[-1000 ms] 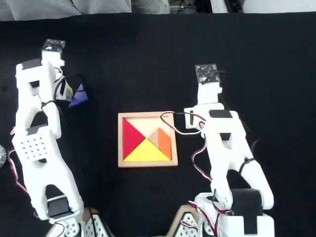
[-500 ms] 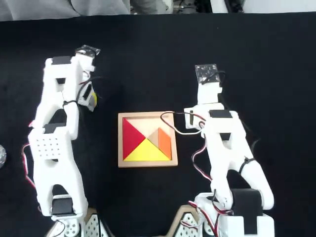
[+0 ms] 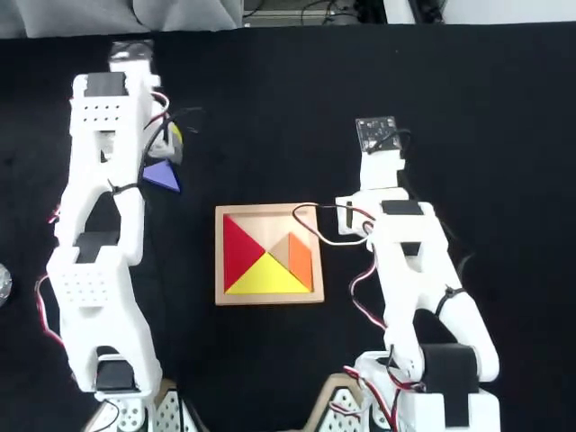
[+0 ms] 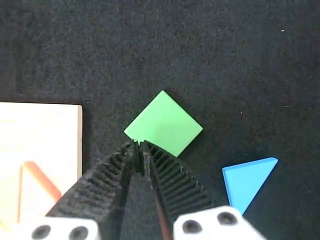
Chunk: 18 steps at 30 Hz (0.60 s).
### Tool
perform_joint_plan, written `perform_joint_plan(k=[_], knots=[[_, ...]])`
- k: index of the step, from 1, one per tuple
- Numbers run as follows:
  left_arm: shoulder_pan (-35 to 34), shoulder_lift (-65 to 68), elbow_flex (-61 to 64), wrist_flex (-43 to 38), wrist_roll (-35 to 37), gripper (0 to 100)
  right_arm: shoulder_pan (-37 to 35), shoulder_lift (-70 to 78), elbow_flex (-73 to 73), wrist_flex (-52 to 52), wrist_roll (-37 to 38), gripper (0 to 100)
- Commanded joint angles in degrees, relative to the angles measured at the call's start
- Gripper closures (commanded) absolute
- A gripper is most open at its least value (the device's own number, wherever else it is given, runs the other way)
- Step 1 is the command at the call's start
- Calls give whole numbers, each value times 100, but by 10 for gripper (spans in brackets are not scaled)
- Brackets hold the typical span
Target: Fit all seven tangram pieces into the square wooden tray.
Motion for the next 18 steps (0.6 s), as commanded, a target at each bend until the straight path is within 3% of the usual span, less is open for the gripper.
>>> perform_joint_plan(k=[1,4,10,14,18], knots=[[-242,167,-356,-580,158,794,-70,-4,-145,-44,44,987],[-347,299,-400,-264,1143,790,-70,-4,-145,-35,79,987],[-215,448,-233,-79,4176,769,-105,-4,-145,-35,264,987],[-84,826,-198,-440,4563,660,-105,-4,-136,-35,264,987],[163,1143,-233,-484,4563,662,-105,31,-145,-35,273,987]])
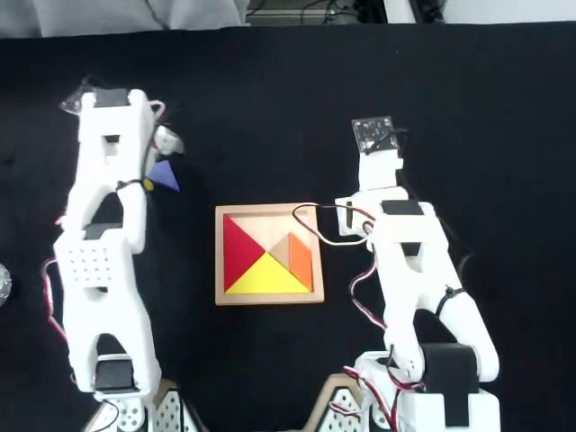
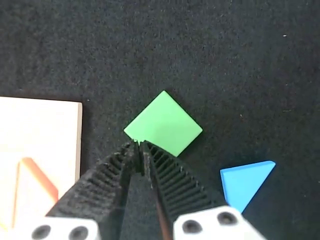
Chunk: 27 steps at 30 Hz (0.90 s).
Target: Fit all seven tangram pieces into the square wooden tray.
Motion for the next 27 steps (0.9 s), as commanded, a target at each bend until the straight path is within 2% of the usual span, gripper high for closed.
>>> perform_joint_plan(k=[1,10,19,27], knots=[[233,53,-242,-70,88,661,-114,4,-145,-35,53,987],[-101,114,-224,-18,765,661,-114,-13,-145,-35,53,987],[-347,185,-567,-70,1029,661,-114,-13,-145,-35,53,987],[-215,721,-716,-123,1055,662,-114,4,-145,-35,53,987]])
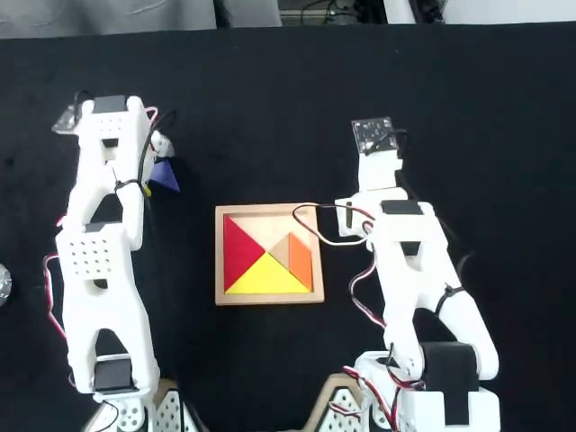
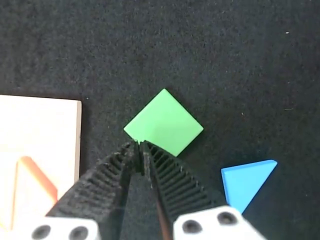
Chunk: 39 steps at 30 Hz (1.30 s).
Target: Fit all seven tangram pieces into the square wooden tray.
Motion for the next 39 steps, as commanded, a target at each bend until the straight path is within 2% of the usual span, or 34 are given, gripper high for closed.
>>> perform_joint_plan(k=[1,4,10,16,25,28,31,39], knots=[[57,193,-435,-123,70,662,-114,-22,-145,-35,53,987],[75,396,-778,0,79,676,-114,-22,-145,-35,53,987],[101,624,-1420,563,53,794,-114,-31,-145,-35,53,987],[233,782,-1640,800,53,808,-114,-40,-145,-35,53,987],[303,747,-1684,756,35,803,-114,-40,-145,-35,53,987],[356,774,-1921,800,-290,757,-114,-40,-145,-35,53,987],[470,747,-2000,1020,-325,695,-114,-31,-145,-35,53,987],[637,809,-2158,1152,-325,690,-114,-22,-145,-35,53,987]])
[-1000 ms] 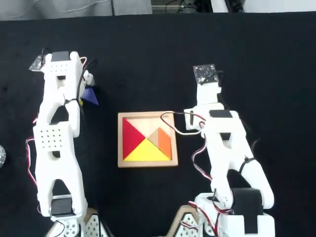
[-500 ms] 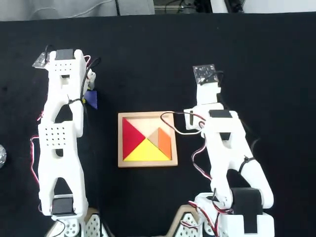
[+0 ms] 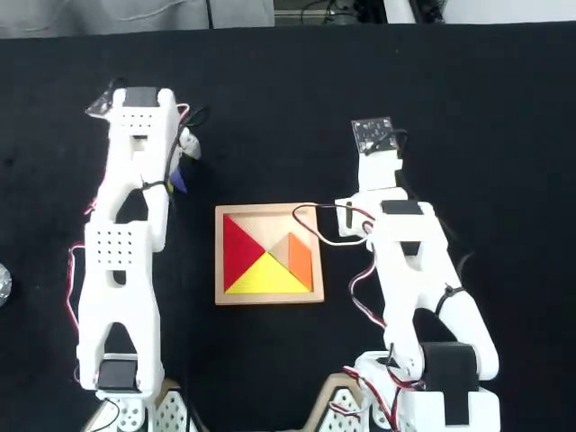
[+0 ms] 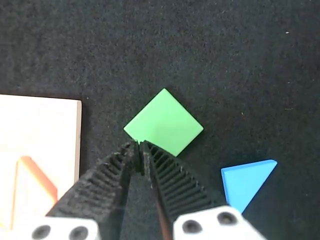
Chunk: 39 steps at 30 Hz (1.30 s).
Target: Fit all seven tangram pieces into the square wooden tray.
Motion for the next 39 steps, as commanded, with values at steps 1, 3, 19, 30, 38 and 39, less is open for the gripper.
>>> perform_joint_plan(k=[1,3,19,30,38,39], knots=[[-48,-53,-259,-26,-35,690,-114,-22,-145,-35,53,987],[-154,-53,-277,-35,-35,690,-114,-22,-145,-35,53,987],[-330,149,-321,-53,246,690,-114,-13,-145,-35,53,987],[-409,607,-1059,273,492,691,-114,-13,-145,-35,53,987],[-470,615,-1095,343,457,809,-114,-13,-145,-35,53,987],[-479,615,-1095,343,448,822,-114,-13,-145,-35,53,987]])
